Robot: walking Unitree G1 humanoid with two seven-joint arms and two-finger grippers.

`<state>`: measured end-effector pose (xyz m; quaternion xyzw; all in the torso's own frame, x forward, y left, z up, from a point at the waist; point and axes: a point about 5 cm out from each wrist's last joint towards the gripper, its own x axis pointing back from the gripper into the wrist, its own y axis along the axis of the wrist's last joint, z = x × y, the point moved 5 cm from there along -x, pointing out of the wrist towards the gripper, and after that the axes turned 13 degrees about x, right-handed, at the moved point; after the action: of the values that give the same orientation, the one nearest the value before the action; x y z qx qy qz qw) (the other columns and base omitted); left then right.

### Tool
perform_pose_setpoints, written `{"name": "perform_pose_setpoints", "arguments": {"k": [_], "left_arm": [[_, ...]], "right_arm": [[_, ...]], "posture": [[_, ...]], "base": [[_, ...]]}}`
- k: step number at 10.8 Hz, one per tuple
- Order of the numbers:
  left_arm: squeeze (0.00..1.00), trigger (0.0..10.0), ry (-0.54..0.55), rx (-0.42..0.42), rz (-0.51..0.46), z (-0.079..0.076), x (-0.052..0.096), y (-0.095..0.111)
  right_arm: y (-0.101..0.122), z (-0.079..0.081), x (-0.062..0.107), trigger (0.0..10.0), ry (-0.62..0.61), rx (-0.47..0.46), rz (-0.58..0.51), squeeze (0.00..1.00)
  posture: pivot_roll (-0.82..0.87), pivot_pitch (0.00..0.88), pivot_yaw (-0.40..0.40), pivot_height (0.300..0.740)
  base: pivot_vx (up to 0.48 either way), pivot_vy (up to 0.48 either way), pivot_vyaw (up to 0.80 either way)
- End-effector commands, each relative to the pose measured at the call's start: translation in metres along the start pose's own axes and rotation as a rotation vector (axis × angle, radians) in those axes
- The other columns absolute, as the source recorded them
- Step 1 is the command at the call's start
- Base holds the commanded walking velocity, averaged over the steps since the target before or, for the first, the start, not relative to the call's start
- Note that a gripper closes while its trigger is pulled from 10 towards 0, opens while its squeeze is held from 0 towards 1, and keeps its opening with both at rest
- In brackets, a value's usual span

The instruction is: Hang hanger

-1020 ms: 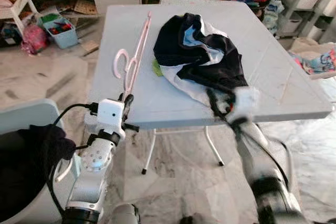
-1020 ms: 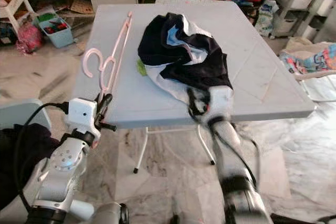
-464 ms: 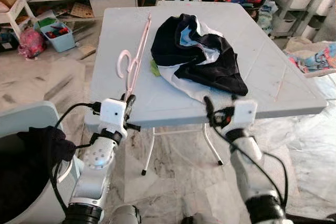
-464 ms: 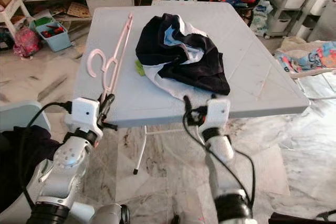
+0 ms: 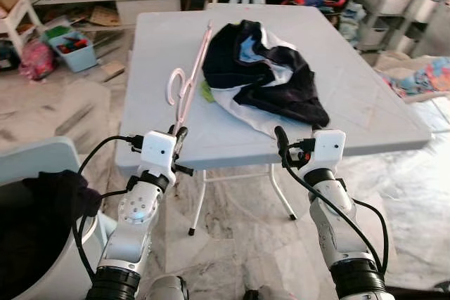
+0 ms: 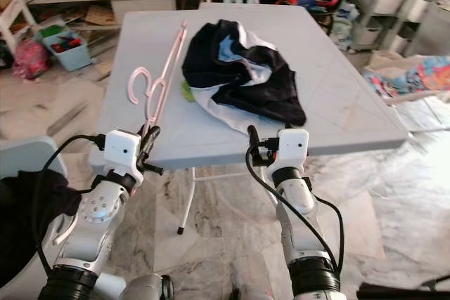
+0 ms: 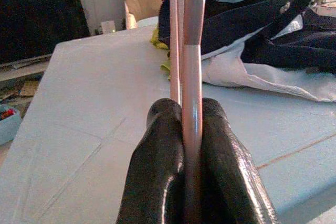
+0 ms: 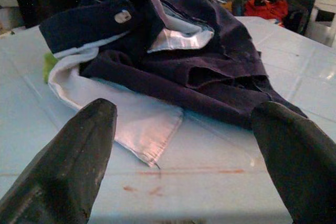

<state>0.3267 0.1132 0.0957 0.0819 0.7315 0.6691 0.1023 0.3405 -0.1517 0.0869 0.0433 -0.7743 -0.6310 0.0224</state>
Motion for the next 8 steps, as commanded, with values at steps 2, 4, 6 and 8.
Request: {"name": "perform_pose_setpoints", "arguments": {"k": [2,4,6,8], "left_arm": [[0.00,10.0,-0.013,-0.005,0.032,-0.0030,-0.0014,-0.0082],[0.00,10.0,-0.017,-0.007,0.030,-0.0037,-0.0026,-0.0079],[0.00,10.0,-0.021,-0.008,0.031,-0.0046,-0.0033,-0.0082],[0.00,10.0,-0.024,-0.010,0.029,-0.0057,-0.0044,-0.0079]], "right_arm": [[0.0059,-0.0047,-0.0004,10.0,-0.007,0.018,-0.011,0.00],[0.0064,-0.0063,-0.0021,10.0,-0.010,0.027,-0.012,0.00],[0.0067,-0.0068,-0.0032,10.0,-0.009,0.028,-0.011,0.00],[0.0063,-0.0073,-0.0036,10.0,-0.008,0.031,-0.010,0.00]], "posture": [[-0.09,0.000,-0.009,0.740],[-0.09,0.000,-0.010,0.740],[-0.09,0.000,-0.012,0.740],[-0.09,0.000,-0.013,0.740]], "base": [[0.000,0.000,0.00],[-0.150,0.000,0.00],[-0.332,0.000,0.00],[-0.332,0.000,0.00]]}}
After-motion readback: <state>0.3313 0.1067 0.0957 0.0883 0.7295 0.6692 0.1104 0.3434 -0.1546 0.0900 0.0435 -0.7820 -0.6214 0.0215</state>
